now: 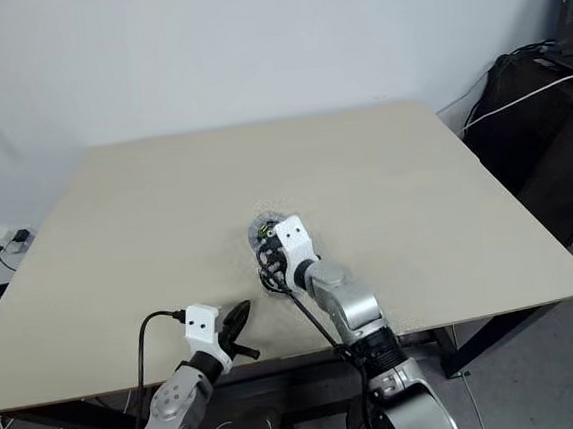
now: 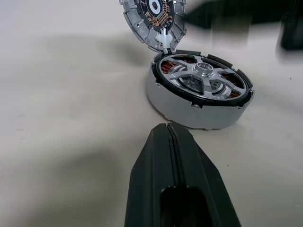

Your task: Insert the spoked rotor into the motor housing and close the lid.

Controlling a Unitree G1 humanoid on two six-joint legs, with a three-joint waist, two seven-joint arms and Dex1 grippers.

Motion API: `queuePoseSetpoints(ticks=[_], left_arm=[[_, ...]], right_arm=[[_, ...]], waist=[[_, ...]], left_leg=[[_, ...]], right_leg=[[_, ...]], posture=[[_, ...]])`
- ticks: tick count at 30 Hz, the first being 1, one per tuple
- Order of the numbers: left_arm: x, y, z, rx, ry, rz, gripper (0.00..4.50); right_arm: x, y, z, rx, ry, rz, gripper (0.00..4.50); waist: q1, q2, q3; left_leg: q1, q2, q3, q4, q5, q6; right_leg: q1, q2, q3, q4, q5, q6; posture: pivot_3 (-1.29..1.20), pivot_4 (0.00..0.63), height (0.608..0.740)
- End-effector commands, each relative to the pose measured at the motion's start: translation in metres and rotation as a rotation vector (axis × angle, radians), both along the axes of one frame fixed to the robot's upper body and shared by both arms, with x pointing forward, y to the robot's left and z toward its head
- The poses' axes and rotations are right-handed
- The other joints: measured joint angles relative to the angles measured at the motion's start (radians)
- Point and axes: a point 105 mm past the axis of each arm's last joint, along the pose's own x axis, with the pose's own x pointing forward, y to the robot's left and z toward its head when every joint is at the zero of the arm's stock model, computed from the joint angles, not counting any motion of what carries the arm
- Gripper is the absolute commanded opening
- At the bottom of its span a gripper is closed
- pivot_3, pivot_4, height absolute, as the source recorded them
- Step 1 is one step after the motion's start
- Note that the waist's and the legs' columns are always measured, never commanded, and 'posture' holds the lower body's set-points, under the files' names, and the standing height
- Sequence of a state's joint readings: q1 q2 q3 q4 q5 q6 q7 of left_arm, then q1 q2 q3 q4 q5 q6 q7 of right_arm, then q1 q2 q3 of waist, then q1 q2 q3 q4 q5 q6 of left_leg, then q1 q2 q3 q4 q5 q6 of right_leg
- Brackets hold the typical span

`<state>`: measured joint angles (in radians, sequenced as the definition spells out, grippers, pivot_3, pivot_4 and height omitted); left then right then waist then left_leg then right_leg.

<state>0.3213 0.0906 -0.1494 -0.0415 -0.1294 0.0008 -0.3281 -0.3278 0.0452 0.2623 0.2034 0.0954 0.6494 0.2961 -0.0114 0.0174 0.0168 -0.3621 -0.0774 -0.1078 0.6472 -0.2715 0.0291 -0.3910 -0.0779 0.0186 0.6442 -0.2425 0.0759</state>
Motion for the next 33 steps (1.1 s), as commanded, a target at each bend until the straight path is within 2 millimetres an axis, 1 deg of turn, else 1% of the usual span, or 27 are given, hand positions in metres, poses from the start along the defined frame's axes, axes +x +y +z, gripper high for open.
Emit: queuePoseSetpoints(ticks=[1, 2, 4, 5, 8, 10, 11, 14, 15, 18, 20, 23, 28, 33], left_arm=[[0.006, -0.001, 0.014, -0.01, -0.057, 0.001, 0.0], [0.005, -0.001, 0.014, -0.01, -0.057, 0.002, 0.0], [0.005, -0.001, 0.014, -0.01, -0.057, 0.002, 0.0], [0.005, -0.001, 0.014, -0.011, -0.057, 0.002, 0.0], [0.006, -0.002, 0.014, -0.012, -0.056, -0.009, 0.0], [0.006, -0.003, 0.014, -0.012, -0.057, -0.015, 0.0], [0.006, -0.003, 0.015, -0.012, -0.057, -0.016, 0.0], [0.007, -0.004, 0.014, -0.012, -0.059, -0.017, 0.0], [0.007, -0.004, 0.014, -0.013, -0.059, -0.016, 0.0], [0.007, -0.003, 0.014, -0.014, -0.06, -0.011, 0.0], [0.007, -0.003, 0.015, -0.015, -0.06, -0.008, 0.0], [0.007, -0.003, 0.014, -0.018, -0.058, -0.007, 0.0], [0.008, -0.005, 0.014, -0.022, -0.057, -0.011, 0.0], [0.008, -0.005, 0.014, -0.025, -0.057, -0.008, 0.0]], right_arm=[[-0.006, -0.011, -0.023, -0.098, 0.079, -0.019, 0.04], [-0.008, -0.014, -0.027, -0.12, 0.092, -0.026, 0.04], [-0.008, -0.014, -0.023, -0.104, 0.082, -0.022, 0.04], [-0.007, -0.012, -0.017, -0.079, 0.067, -0.014, 0.04], [-0.002, 0.0, 0.016, 0.032, -0.027, 0.032, 0.04], [0.0, 0.002, 0.032, 0.063, -0.078, 0.053, 0.04], [0.001, 0.003, 0.038, 0.066, -0.099, 0.063, 0.04], [0.003, -0.001, 0.049, 0.06, -0.14, 0.08, 0.04], [0.002, -0.003, 0.051, 0.049, -0.153, 0.089, 0.21], [-0.001, -0.008, 0.053, 0.02, -0.162, 0.111, 0.89], [-0.005, -0.012, 0.051, -0.005, -0.154, 0.129, 1.56], [-0.015, -0.019, 0.044, -0.112, -0.15, 0.184, 2.47], [-0.021, -0.026, 0.042, -0.189, -0.122, 0.219, 2.47], [-0.026, -0.026, 0.042, -0.213, -0.07, 0.239, 2.47]], waist=[[0.0, 0.002, -0.002], [0.0, 0.001, -0.003], [0.002, 0.001, -0.005], [0.003, 0.001, -0.005], [0.002, 0.001, -0.004], [0.0, 0.0, -0.001], [-0.001, 0.0, 0.0], [0.0, 0.0, 0.0], [0.0, 0.0, 0.0], [0.002, -0.001, 0.001], [0.002, -0.002, 0.002], [0.002, -0.003, 0.002], [0.003, -0.005, 0.004], [0.003, -0.005, 0.004]], left_leg=[[0.0, 0.0, 0.0, 0.0, 0.0, 0.0], [0.0, 0.0, 0.0, 0.0, 0.0, 0.0], [0.001, 0.0, 0.0, 0.0, 0.0, 0.0], [0.001, 0.0, 0.0, 0.0, 0.0, 0.0], [0.001, 0.0, 0.0, 0.001, 0.0, 0.0], [0.001, 0.0, 0.0, 0.001, 0.0, 0.0], [0.001, 0.0, 0.0, 0.001, 0.0, 0.0], [0.0, 0.0, 0.0, 0.001, 0.0, 0.0], [0.0, 0.0, 0.0, 0.0, 0.0, 0.0], [0.0, 0.0, 0.0, 0.0, 0.0, 0.0], [-0.001, 0.0, 0.0, 0.0, 0.0, 0.0], [-0.001, 0.0, 0.0, 0.0, 0.0, 0.0], [-0.001, 0.0, 0.0, 0.001, 0.0, 0.0], [-0.001, 0.0, 0.0, 0.001, 0.0, 0.0]], right_leg=[[0.0, 0.0, 0.0, 0.0, 0.0, 0.0], [0.0, 0.0, 0.0, 0.0, 0.0, 0.0], [0.001, 0.0, 0.0, 0.0, 0.0, 0.0], [0.002, 0.0, 0.0, 0.0, 0.0, 0.0], [0.002, 0.0, 0.0, 0.0, 0.0, 0.001], [0.002, 0.0, 0.0, 0.0, -0.002, 0.004], [0.001, 0.0, 0.0, 0.0, -0.002, 0.005], [0.0, 0.0, 0.0, 0.0, 0.0, 0.0], [0.0, 0.0, 0.0, 0.0, 0.0, 0.0], [0.0, 0.0, 0.0, 0.0, 0.0, 0.0], [0.0, 0.0, -0.001, -0.001, 0.0, 0.0], [0.0, 0.0, -0.001, -0.001, 0.0, 0.0], [0.0, 0.0, -0.001, -0.001, 0.0, 0.0], [0.0, -0.001, -0.001, -0.001, 0.0, 0.001]], posture=[[0.0, 0.0, 0.74], [0.0, 0.0, 0.74], [0.0, 0.0, 0.74], [0.0, 0.0, 0.74], [0.0, 0.0, 0.74], [0.0, 0.0, 0.74], [0.0, 0.0, 0.74], [0.0, 0.0, 0.74], [0.0, 0.0, 0.74], [0.0, 0.0, 0.74], [0.0, 0.0, 0.74], [0.0, 0.0, 0.74], [0.0, 0.0, 0.74], [0.0, 0.0, 0.74]])
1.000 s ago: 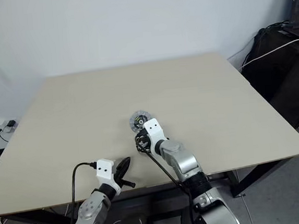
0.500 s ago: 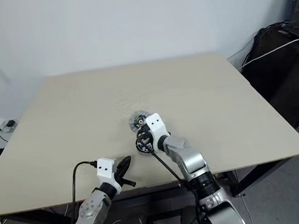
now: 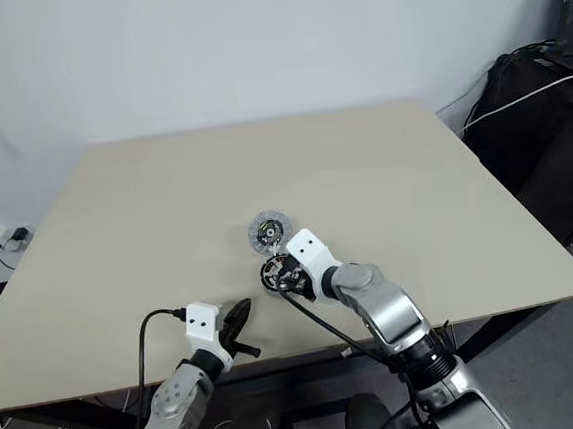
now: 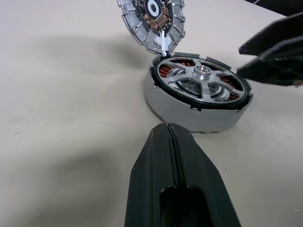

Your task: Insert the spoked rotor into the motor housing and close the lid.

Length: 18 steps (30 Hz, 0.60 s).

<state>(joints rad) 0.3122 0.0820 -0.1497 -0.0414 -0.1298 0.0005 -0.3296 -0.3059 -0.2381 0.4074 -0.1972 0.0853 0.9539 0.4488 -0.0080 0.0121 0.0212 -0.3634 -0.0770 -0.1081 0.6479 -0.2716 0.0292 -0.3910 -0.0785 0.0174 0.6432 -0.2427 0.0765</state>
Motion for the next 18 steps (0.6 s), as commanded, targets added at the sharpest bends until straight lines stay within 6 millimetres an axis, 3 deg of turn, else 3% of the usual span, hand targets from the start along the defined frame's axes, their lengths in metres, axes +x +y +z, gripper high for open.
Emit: queuePoseSetpoints(ticks=[1, 18], left_arm=[[0.006, -0.003, 0.012, -0.017, -0.047, -0.005, 0.0], [0.005, -0.002, 0.011, -0.026, -0.047, 0.016, 0.0]], right_arm=[[0.002, 0.007, 0.015, 0.009, -0.022, 0.023, 2.47], [0.01, 0.009, -0.005, -0.001, 0.066, -0.045, 2.47]], waist=[[0.0, 0.0, 0.0], [0.0, -0.001, 0.001]], left_leg=[[0.0, 0.0, 0.0, 0.0, 0.0, 0.0], [0.0, 0.0, 0.0, 0.0, 0.0, 0.0]], right_leg=[[0.0, 0.0, 0.0, 0.0, 0.0, 0.0], [0.0, 0.0, 0.0, 0.0, 0.0, 0.0]], posture=[[0.0, 0.0, 0.74], [0.0, 0.0, 0.74]])
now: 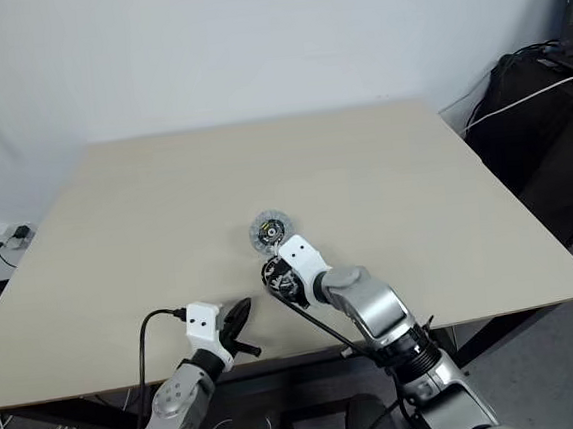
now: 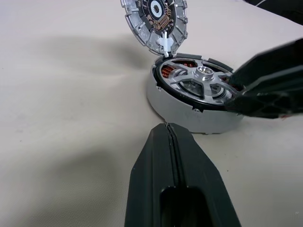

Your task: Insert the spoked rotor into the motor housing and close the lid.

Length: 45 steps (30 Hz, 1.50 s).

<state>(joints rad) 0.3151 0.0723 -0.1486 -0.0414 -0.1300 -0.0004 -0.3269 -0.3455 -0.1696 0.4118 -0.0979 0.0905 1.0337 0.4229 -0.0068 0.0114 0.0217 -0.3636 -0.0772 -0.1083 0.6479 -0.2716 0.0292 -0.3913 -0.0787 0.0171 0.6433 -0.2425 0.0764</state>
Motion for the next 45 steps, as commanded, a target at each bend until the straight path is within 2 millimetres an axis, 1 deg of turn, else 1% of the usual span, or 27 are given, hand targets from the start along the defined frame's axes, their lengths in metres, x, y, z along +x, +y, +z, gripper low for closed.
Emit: queuePoseSetpoints(ticks=[1, 5, 14, 21, 28, 31, 36, 37, 45], left_arm=[[0.005, -0.001, 0.011, -0.017, -0.048, 0.01, 0.0], [0.005, -0.001, 0.011, -0.017, -0.049, 0.01, 0.0], [0.005, 0.0, 0.011, -0.016, -0.047, 0.001, 0.0], [0.004, 0.0, 0.01, -0.013, -0.045, -0.003, 0.0], [0.004, -0.001, 0.01, -0.013, -0.044, -0.007, 0.0], [0.004, -0.001, 0.01, -0.012, -0.044, -0.007, 0.0], [0.004, -0.001, 0.01, -0.012, -0.044, -0.004, 0.0], [0.005, -0.001, 0.01, -0.012, -0.044, -0.003, 0.0], [0.005, -0.001, 0.011, -0.015, -0.045, 0.0, 0.0]], right_arm=[[0.011, -0.001, 0.011, 0.013, -0.049, -0.016, 2.47], [0.014, -0.004, 0.01, 0.007, -0.049, -0.031, 2.47], [0.018, -0.011, 0.007, 0.046, 0.014, -0.112, 2.47], [0.022, -0.014, 0.01, 0.016, -0.034, -0.115, 2.47], [0.02, -0.01, 0.015, 0.008, -0.071, -0.077, 2.47], [0.019, -0.009, 0.015, 0.004, -0.08, -0.069, 1.82], [0.018, -0.008, 0.014, -0.001, -0.082, -0.063, 0.26], [0.017, -0.008, 0.014, -0.002, -0.082, -0.062, 0.03], [0.016, -0.006, 0.016, -0.003, -0.098, -0.047, 0.03]], waist=[[-0.001, 0.0, 0.0], [-0.001, 0.0, 0.0], [0.0, 0.0, 0.0], [-0.001, 0.0, 0.0], [-0.001, 0.0, 0.0], [-0.001, 0.0, 0.0], [-0.001, 0.0, 0.0], [-0.001, 0.0, 0.0], [-0.001, 0.0, 0.0]], left_leg=[[0.0, 0.0, 0.0, 0.0, 0.0, 0.0], [0.0, 0.0, 0.0, 0.0, 0.0, 0.0], [0.0, 0.0, 0.0, 0.001, 0.0, 0.0], [0.0, 0.0, 0.0, 0.0, 0.0, 0.0], [0.0, 0.0, 0.0, 0.001, 0.0, 0.0], [0.0, 0.0, 0.0, 0.0, 0.0, 0.0], [0.0, 0.0, 0.0, 0.0, 0.0, 0.0], [0.0, 0.0, 0.0, 0.001, 0.0, 0.0], [0.0, 0.0, 0.0, 0.001, 0.0, 0.0]], right_leg=[[0.0, 0.0, 0.0, 0.0, 0.0, 0.0], [0.0, 0.0, 0.0, 0.0, 0.0, 0.0], [0.0, 0.0, 0.0, 0.0, 0.0, 0.001], [0.0, 0.0, 0.0, 0.0, 0.0, 0.0], [0.0, 0.0, 0.0, 0.0, 0.0, 0.001], [0.0, 0.0, 0.0, 0.0, 0.0, 0.0], [0.0, 0.0, 0.0, 0.0, 0.0, 0.0], [0.0, 0.0, 0.0, 0.0, 0.0, 0.0], [0.0, 0.0, 0.0, 0.0, 0.0, 0.0]], posture=[[0.0, 0.0, 0.74], [0.0, 0.0, 0.74], [0.0, 0.0, 0.74], [0.0, 0.0, 0.74], [0.0, 0.0, 0.74], [0.0, 0.0, 0.74], [0.0, 0.0, 0.74], [0.0, 0.0, 0.74], [0.0, 0.0, 0.74]])
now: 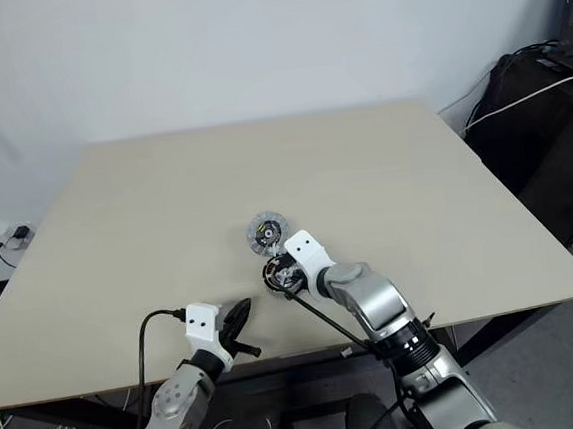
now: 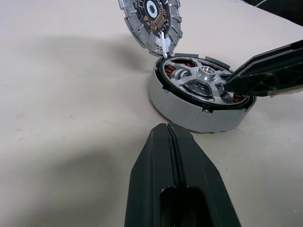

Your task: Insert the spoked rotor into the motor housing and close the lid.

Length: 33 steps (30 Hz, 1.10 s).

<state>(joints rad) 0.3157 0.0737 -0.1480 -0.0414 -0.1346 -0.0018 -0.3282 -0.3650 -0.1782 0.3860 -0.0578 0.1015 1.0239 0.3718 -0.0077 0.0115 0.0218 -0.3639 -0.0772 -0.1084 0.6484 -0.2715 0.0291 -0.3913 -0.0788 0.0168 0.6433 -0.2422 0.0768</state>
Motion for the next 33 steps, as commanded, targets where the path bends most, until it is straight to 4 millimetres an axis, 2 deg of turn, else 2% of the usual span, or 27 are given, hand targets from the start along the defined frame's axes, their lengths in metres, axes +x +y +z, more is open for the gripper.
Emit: queuePoseSetpoints(ticks=[1, 12, 15, 21, 26, 29, 31, 33], left_arm=[[0.005, -0.001, 0.011, -0.011, -0.044, 0.0, 0.0], [0.005, -0.001, 0.01, -0.013, -0.04, -0.002, 0.0], [0.005, -0.001, 0.01, -0.013, -0.039, -0.009, 0.0], [0.005, -0.001, 0.01, -0.013, -0.038, -0.01, 0.0], [0.005, -0.001, 0.01, -0.012, -0.036, -0.006, 0.0], [0.005, -0.001, 0.01, -0.01, -0.035, -0.006, 0.0], [0.005, -0.001, 0.01, -0.01, -0.035, -0.007, 0.0], [0.005, -0.001, 0.01, -0.009, -0.035, -0.009, 0.0]], right_arm=[[0.005, 0.006, 0.018, 0.027, -0.094, 0.024, 0.03], [0.006, 0.013, 0.048, 0.224, -0.19, 0.03, 0.03], [0.007, 0.009, 0.043, 0.17, -0.198, 0.029, 0.03], [0.002, 0.015, 0.046, 0.241, -0.182, 0.048, 0.03], [0.005, 0.011, 0.038, 0.188, -0.18, 0.019, 0.03], [-0.008, 0.023, 0.045, 0.261, -0.171, 0.127, 0.03], [-0.002, 0.015, 0.035, 0.164, -0.211, 0.091, 0.03], [0.006, 0.014, 0.041, 0.169, -0.296, 0.06, 0.03]], waist=[[0.0, 0.0, 0.0], [0.0, 0.0, 0.001], [0.001, 0.0, 0.001], [0.0, 0.0, 0.002], [0.001, 0.0, 0.002], [0.002, 0.0, 0.002], [0.001, 0.0, 0.002], [0.001, 0.0, 0.002]], left_leg=[[0.0, 0.0, 0.0, 0.0, 0.0, 0.0], [-0.002, 0.0, 0.0, 0.0, 0.0, 0.0], [-0.002, 0.0, 0.0, 0.0, 0.0, 0.0], [-0.002, 0.0, 0.0, 0.0, 0.0, 0.0], [-0.002, 0.0, 0.0, 0.0, 0.0, 0.0], [-0.002, 0.0, 0.0, 0.0, 0.0, 0.0], [-0.002, 0.0, 0.0, 0.0, 0.0, 0.0], [-0.002, 0.0, 0.0, 0.0, 0.0, 0.0]], right_leg=[[0.0, 0.0, 0.0, 0.0, 0.0, 0.0], [-0.002, 0.0, 0.0, 0.0, 0.0, 0.0], [-0.002, 0.0, 0.0, 0.0, 0.0, 0.0], [-0.002, 0.0, 0.0, 0.0, 0.0, 0.0], [-0.002, 0.0, 0.0, 0.0, 0.0, 0.0], [-0.001, 0.0, 0.0, 0.0, 0.0, 0.0], [-0.001, 0.0, 0.0, 0.0, 0.0, 0.0], [-0.002, 0.0, 0.0, 0.0, 0.0, 0.0]], posture=[[0.0, 0.0, 0.74], [0.0, 0.0, 0.74], [0.0, 0.0, 0.74], [0.0, 0.0, 0.74], [0.0, 0.0, 0.74], [0.0, 0.0, 0.74], [0.0, 0.0, 0.74], [0.0, 0.0, 0.74]])
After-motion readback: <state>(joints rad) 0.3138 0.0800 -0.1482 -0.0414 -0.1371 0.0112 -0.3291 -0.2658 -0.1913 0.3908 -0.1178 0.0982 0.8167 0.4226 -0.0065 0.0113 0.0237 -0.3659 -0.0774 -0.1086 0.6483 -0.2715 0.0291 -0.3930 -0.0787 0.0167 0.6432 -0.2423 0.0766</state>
